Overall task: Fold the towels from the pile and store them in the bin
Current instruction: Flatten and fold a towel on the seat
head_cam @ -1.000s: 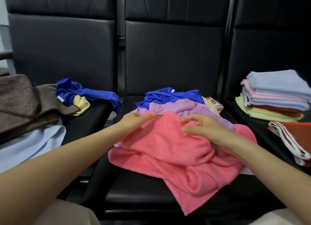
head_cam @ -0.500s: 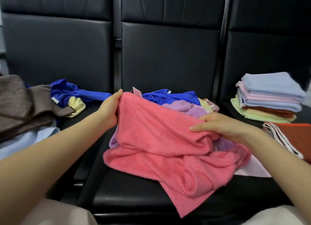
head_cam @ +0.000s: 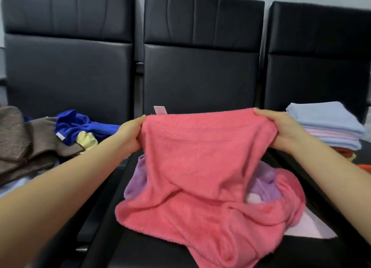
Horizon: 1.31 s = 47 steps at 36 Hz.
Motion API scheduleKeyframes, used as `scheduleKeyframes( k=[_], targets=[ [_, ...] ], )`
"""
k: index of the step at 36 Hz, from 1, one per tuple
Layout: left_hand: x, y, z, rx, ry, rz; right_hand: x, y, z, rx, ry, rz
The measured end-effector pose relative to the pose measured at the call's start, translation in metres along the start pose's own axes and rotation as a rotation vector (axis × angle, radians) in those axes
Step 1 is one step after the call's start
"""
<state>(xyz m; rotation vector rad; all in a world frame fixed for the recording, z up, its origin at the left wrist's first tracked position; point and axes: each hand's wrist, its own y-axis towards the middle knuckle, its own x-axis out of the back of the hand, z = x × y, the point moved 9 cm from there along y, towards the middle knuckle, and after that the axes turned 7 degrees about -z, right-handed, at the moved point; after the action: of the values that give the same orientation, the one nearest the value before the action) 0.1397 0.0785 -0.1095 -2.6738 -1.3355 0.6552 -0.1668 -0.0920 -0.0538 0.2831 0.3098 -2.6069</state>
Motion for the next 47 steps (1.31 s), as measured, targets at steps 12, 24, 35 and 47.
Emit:
scheduleKeyframes(
  k=[12,24,35,47],
  targets=[
    [-0.053,0.071,-0.025,-0.248,0.299,-0.161,0.035,0.118,0.060,0.334,-0.502,-0.585],
    [-0.035,0.033,0.024,-0.380,0.987,-0.147,0.053,0.083,-0.025,0.384,-0.767,-0.534],
    [-0.063,-0.127,0.030,-0.712,1.026,0.238,0.012,-0.064,-0.020,0.688,-0.785,-0.169],
    [-0.061,-0.225,0.115,-0.798,1.293,0.785,0.009,-0.131,-0.097,0.543,-1.448,0.342]
  ],
)
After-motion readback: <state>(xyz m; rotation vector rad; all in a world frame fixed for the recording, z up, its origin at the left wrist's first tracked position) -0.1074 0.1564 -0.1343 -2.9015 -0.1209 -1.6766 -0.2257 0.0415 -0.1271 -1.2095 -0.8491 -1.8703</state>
